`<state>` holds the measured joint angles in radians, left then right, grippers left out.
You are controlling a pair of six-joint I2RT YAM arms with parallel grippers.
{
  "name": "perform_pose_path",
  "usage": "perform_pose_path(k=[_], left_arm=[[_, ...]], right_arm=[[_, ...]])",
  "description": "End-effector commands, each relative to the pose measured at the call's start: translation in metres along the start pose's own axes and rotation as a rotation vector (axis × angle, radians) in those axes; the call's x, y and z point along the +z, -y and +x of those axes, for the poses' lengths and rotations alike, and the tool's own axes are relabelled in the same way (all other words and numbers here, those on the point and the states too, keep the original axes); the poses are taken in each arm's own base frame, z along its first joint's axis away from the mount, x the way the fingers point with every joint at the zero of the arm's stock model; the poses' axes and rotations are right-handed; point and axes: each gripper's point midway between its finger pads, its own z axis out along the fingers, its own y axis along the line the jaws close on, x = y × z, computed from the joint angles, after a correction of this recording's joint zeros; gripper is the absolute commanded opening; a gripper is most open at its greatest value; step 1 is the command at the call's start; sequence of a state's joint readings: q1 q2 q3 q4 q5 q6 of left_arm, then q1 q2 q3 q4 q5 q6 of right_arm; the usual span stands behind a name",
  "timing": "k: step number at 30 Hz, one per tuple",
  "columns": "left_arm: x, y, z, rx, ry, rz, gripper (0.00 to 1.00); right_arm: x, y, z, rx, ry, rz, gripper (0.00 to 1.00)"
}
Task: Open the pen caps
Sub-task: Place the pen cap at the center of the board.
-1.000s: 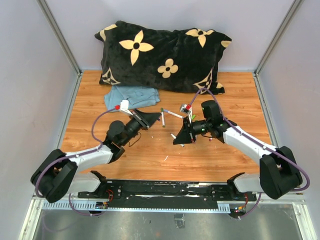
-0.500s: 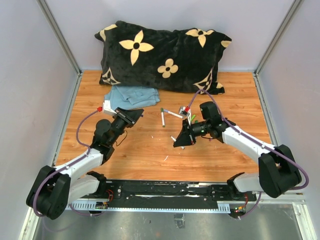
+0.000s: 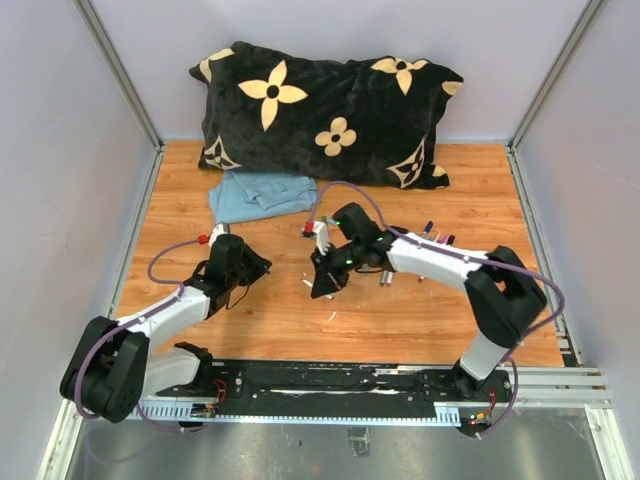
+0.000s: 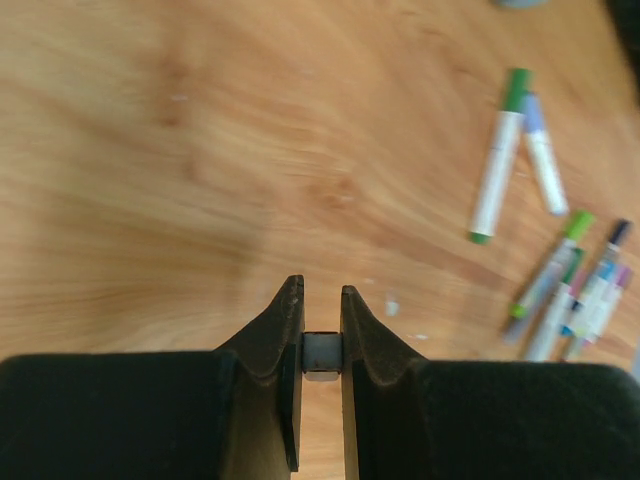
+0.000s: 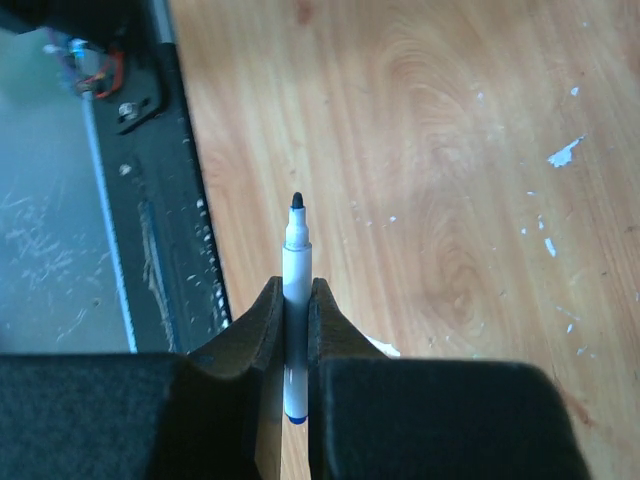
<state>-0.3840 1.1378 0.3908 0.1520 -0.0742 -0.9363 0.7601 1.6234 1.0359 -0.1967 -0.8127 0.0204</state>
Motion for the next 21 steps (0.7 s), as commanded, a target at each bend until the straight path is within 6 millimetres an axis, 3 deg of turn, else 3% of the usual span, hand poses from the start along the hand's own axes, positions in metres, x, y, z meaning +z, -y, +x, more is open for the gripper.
perform_pose_path(k=[1,4,10,15,18,21], left_arm=[[0.001,-0.052,-0.011,0.012,0.050,-0.245,0.00],[0.001,-0.071,-0.014,-0.004,0.049,-0.314,0.00],[-0.003,-0.098,-0.011,-0.019,0.032,-0.450,0.00],[-0.023,-0.116,-0.005,-0.006,-0.021,-0.594,0.00],[-0.034,-0.125,0.000,-0.015,-0.026,-0.619,0.00],[-0.041,-0.131,0.006,-0.038,-0.012,-0.611,0.02]], right_arm=[[0.040,0.015,0.001,0.088,-0.097,0.133,0.04],[0.066,0.015,-0.001,0.111,-0.132,0.138,0.05],[0.093,0.020,0.004,0.089,-0.184,0.221,0.07],[0.122,0.008,0.010,0.057,-0.243,0.209,0.08],[0.131,0.009,0.007,0.062,-0.246,0.230,0.09],[0.135,0.022,0.017,0.067,-0.275,0.284,0.10]])
